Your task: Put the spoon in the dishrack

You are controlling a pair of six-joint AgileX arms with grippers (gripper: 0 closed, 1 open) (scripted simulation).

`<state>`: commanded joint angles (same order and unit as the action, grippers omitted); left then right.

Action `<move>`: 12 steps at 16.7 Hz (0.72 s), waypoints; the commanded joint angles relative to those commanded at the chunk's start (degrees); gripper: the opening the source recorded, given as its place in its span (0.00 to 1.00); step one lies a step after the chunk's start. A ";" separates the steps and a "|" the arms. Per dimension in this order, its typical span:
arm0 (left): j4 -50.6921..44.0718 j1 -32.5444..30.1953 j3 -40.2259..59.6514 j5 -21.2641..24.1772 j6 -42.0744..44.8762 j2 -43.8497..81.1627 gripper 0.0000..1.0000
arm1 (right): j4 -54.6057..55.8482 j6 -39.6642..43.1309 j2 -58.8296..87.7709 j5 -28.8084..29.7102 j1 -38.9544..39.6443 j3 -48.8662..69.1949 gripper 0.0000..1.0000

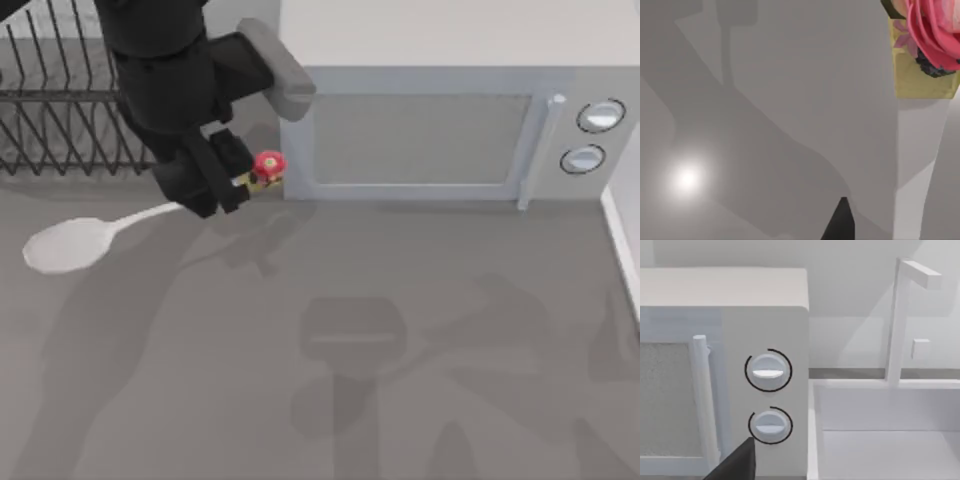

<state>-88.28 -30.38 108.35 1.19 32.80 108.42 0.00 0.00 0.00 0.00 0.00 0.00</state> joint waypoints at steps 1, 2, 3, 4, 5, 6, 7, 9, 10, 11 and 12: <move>-0.33 0.01 0.33 0.00 -0.02 -0.13 0.00 | 0.00 0.00 0.00 0.00 0.00 0.00 1.00; -0.33 0.01 0.33 0.00 -0.02 -0.13 0.00 | 0.00 0.00 0.00 0.00 0.00 0.00 1.00; -0.33 0.01 0.33 0.00 -0.02 -0.13 0.00 | 0.00 0.00 0.00 0.00 0.00 0.00 1.00; -0.19 0.16 0.21 -0.03 0.08 0.03 0.00 | 0.00 0.00 0.00 0.00 0.00 0.00 1.00; -0.12 0.21 0.21 0.01 0.02 -0.04 0.00 | 0.00 0.00 0.00 0.00 0.00 0.00 1.00; 0.52 0.71 0.12 0.36 -0.48 -0.66 0.00 | 0.00 0.00 0.00 0.00 0.00 0.00 1.00; 1.73 1.66 -0.42 1.03 -1.32 -1.84 0.00 | 0.00 0.00 0.00 0.00 0.00 0.00 1.00; 5.79 4.56 -3.12 2.88 -3.88 -5.74 0.00 | 0.00 0.00 0.00 0.00 0.00 0.00 1.00; 8.43 6.47 -5.28 3.80 -5.65 -8.21 0.00 | 0.00 0.00 0.00 0.00 0.00 0.00 1.00; 11.18 8.67 -7.98 4.58 -7.53 -10.83 0.00 | 0.00 0.00 0.00 0.00 0.00 0.00 1.00; 14.00 10.79 -10.90 5.15 -9.30 -13.35 0.00 | 0.00 0.00 0.00 0.00 0.00 0.00 1.00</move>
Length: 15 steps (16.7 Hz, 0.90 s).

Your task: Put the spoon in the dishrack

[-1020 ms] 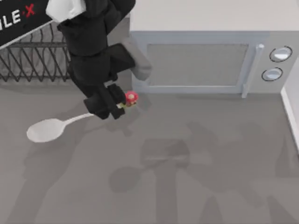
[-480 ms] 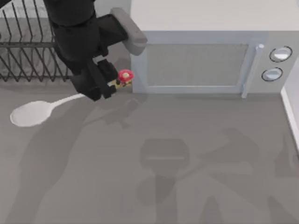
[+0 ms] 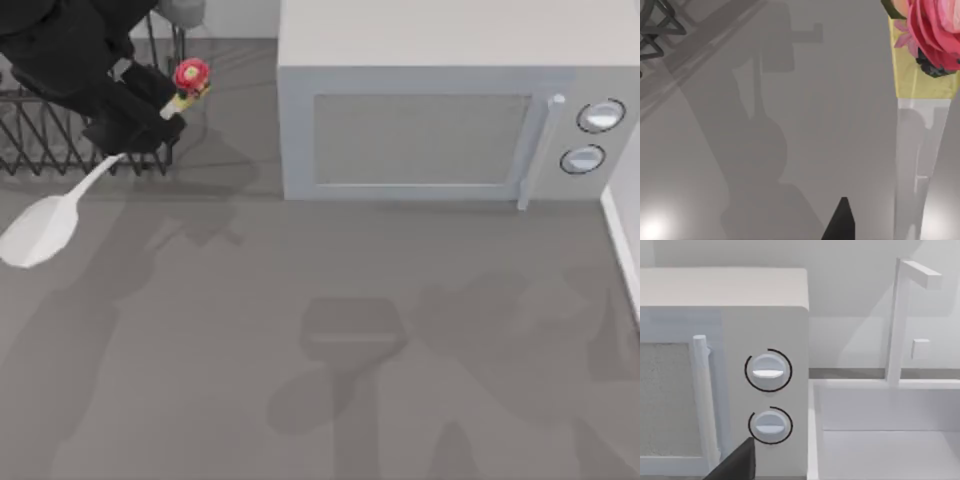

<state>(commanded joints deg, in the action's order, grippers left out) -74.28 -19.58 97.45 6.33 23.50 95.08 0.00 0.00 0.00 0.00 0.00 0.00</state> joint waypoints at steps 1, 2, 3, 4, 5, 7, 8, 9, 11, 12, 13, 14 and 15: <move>3.18 1.91 -2.85 0.37 -1.64 -2.33 0.00 | 0.00 0.00 0.00 0.00 0.00 0.00 1.00; 6.86 3.67 -5.51 0.59 -3.13 -4.57 0.00 | 0.00 0.00 0.00 0.00 0.00 0.00 1.00; 11.10 5.36 -7.84 0.72 -4.49 -6.97 0.00 | 0.00 0.00 0.00 0.00 0.00 0.00 1.00; 15.87 7.02 -9.81 0.86 -5.86 -9.71 0.00 | 0.00 0.00 0.00 0.00 0.00 0.00 1.00; 21.18 8.71 -11.54 1.13 -7.35 -12.83 0.00 | 0.00 0.00 0.00 0.00 0.00 0.00 1.00; 32.19 12.43 -15.37 2.03 -10.67 -19.51 0.00 | 0.00 0.00 0.00 0.00 0.00 0.00 1.00; 37.22 14.45 -17.80 2.51 -12.37 -22.77 0.00 | 0.00 0.00 0.00 0.00 0.00 0.00 1.00; 41.74 16.60 -20.56 2.92 -14.00 -26.10 0.00 | 0.00 0.00 0.00 0.00 0.00 0.00 1.00; 49.49 21.22 -26.34 3.55 -16.91 -32.64 0.00 | 0.00 0.00 0.00 0.00 0.00 0.00 1.00; 52.84 23.42 -28.85 3.88 -18.22 -35.64 0.00 | 0.00 0.00 0.00 0.00 0.00 0.00 1.00; 55.65 25.36 -30.85 4.25 -19.42 -38.39 0.00 | 0.00 0.00 0.00 0.00 0.00 0.00 1.00; 57.92 27.05 -32.31 4.64 -20.49 -40.64 0.00 | 0.00 0.00 0.00 0.00 0.00 0.00 1.00; 59.64 28.46 -33.23 5.02 -21.44 -42.34 0.00 | 0.00 0.00 0.00 0.00 0.00 0.00 1.00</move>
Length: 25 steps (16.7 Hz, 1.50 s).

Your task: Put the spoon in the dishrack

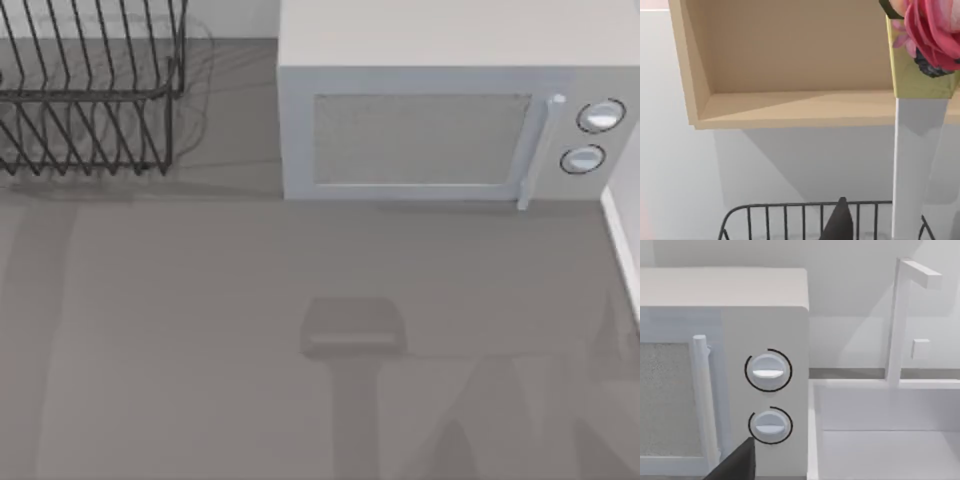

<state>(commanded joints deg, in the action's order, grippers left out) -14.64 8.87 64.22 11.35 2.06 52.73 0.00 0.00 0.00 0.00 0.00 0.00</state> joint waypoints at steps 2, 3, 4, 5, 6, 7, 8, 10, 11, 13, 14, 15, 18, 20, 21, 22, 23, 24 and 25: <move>1.71 1.50 -0.41 0.51 -1.33 -1.71 0.00 | 0.00 0.00 0.00 0.00 0.00 0.00 1.00; 1.72 1.50 -0.41 0.51 -1.34 -1.72 0.00 | 0.00 0.00 0.00 0.00 0.00 0.00 1.00; 1.72 1.50 -0.41 0.51 -1.34 -1.72 0.00 | 0.00 0.00 0.00 0.00 0.00 0.00 1.00; 1.72 1.50 -0.41 0.51 -1.34 -1.72 0.00 | 0.00 0.00 0.00 0.00 0.00 0.00 1.00; 1.60 1.30 -0.25 0.43 -1.15 -1.57 0.00 | 0.00 0.00 0.00 0.00 0.00 0.00 1.00; 1.71 1.28 -0.26 0.44 -1.15 -1.45 0.00 | 0.00 0.00 0.00 0.00 0.00 0.00 1.00; 2.36 1.17 -0.26 0.43 -1.16 -0.81 0.00 | 0.00 0.00 0.00 0.00 0.00 0.00 1.00; 5.48 0.77 -0.37 0.25 -1.20 2.29 0.00 | 0.00 0.00 0.00 0.00 0.00 0.00 1.00; 7.90 0.53 -0.53 0.05 -1.22 4.65 0.00 | 0.00 0.00 0.00 0.00 0.00 0.00 1.00; 14.59 -0.06 -1.18 -0.54 -1.23 10.77 0.00 | 0.00 0.00 0.00 0.00 0.00 0.00 1.00; 18.67 -0.40 -1.67 -0.90 -1.23 14.26 0.00 | 0.00 0.00 0.00 0.00 0.00 0.00 1.00; 23.14 -0.79 -2.30 -1.29 -1.21 17.91 0.00 | 0.00 0.00 0.00 0.00 0.00 0.00 1.00; 37.65 -2.12 -4.77 -2.56 -1.13 29.06 0.00 | 0.00 0.00 0.00 0.00 0.00 0.00 1.00; 46.92 -3.07 -6.72 -3.42 -1.10 35.77 0.00 | 0.00 0.00 0.00 0.00 0.00 0.00 1.00; 50.94 -3.52 -7.69 -3.83 -1.09 38.72 0.00 | 0.00 0.00 0.00 0.00 0.00 0.00 1.00; 54.32 -3.93 -8.61 -4.21 -1.09 41.32 0.00 | 0.00 0.00 0.00 0.00 0.00 0.00 1.00; 57.12 -4.30 -9.46 -4.56 -1.10 43.59 0.00 | 0.00 0.00 0.00 0.00 0.00 0.00 1.00; 59.32 -4.61 -10.19 -4.86 -1.12 45.43 0.00 | 0.00 0.00 0.00 0.00 0.00 0.00 1.00; 60.88 -4.84 -10.77 -5.09 -1.14 46.74 0.00 | 0.00 0.00 0.00 0.00 0.00 0.00 1.00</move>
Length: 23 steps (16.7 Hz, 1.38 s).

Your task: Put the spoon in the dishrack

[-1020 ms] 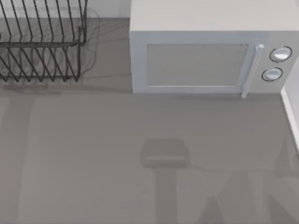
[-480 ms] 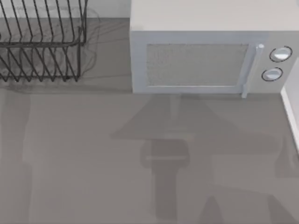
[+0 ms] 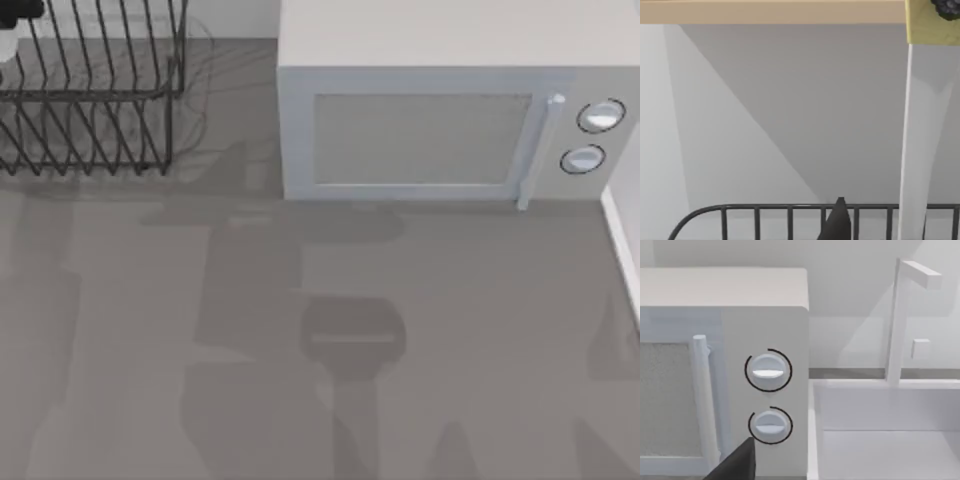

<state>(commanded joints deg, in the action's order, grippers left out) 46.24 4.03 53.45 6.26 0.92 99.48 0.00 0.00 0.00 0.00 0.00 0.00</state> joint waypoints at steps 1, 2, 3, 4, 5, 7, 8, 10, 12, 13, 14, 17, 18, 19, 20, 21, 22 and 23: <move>1.00 -0.15 -0.39 -0.16 -0.02 0.83 0.00 | 0.00 0.00 0.00 0.00 0.00 0.00 1.00; 1.34 -0.21 -0.52 -0.21 -0.02 1.10 0.00 | 0.00 0.00 0.00 0.00 0.00 0.00 1.00; 1.34 -0.21 -0.52 -0.21 -0.02 1.10 0.00 | 0.00 0.00 0.00 0.00 0.00 0.00 1.00; 1.34 -0.21 -0.52 -0.21 -0.02 1.10 0.00 | 0.00 0.00 0.00 0.00 0.00 0.00 1.00; 1.34 -0.21 -0.52 -0.21 -0.02 1.10 0.00 | 0.00 0.00 0.00 0.00 0.00 0.00 1.00; 1.34 -0.21 -0.52 -0.21 -0.02 1.10 0.08 | 0.00 0.00 0.00 0.00 0.00 0.00 1.00; 1.34 -0.21 -0.52 -0.21 -0.02 1.10 0.15 | 0.00 0.00 0.00 0.00 0.00 0.00 1.00; 1.34 -0.21 -0.52 -0.21 -0.02 1.10 0.30 | 0.00 0.00 0.00 0.00 0.00 0.00 1.00; 1.34 -0.21 -0.52 -0.21 -0.02 1.10 0.45 | 0.00 0.00 0.00 0.00 0.00 0.00 1.00; 1.34 -0.21 -0.52 -0.21 -0.02 1.10 0.53 | 0.00 0.00 0.00 0.00 0.00 0.00 1.00; 1.34 -0.21 -0.52 -0.21 -0.02 1.10 0.60 | 0.00 0.00 0.00 0.00 0.00 0.00 1.00; 1.34 -0.21 -0.52 -0.21 -0.02 1.10 0.83 | 0.00 0.00 0.00 0.00 0.00 0.00 1.00; 1.34 -0.21 -0.52 -0.21 -0.02 1.10 0.90 | 0.00 0.00 0.00 0.00 0.00 0.00 1.00; 1.34 -0.21 -0.52 -0.21 -0.02 1.10 0.98 | 0.00 0.00 0.00 0.00 0.00 0.00 1.00; 1.34 -0.21 -0.52 -0.21 -0.02 1.10 1.00 | 0.00 0.00 0.00 0.00 0.00 0.00 1.00; 1.34 -0.21 -0.52 -0.21 -0.02 1.10 1.00 | 0.00 0.00 0.00 0.00 0.00 0.00 1.00; 1.34 -0.21 -0.52 -0.21 -0.02 1.10 1.00 | 0.00 0.00 0.00 0.00 0.00 0.00 1.00; 1.34 -0.21 -0.52 -0.21 -0.02 1.10 1.00 | 0.00 0.00 0.00 0.00 0.00 0.00 1.00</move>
<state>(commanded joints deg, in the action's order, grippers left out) 47.58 3.82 52.93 6.05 0.90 100.58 0.00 0.00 0.00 0.00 0.00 0.00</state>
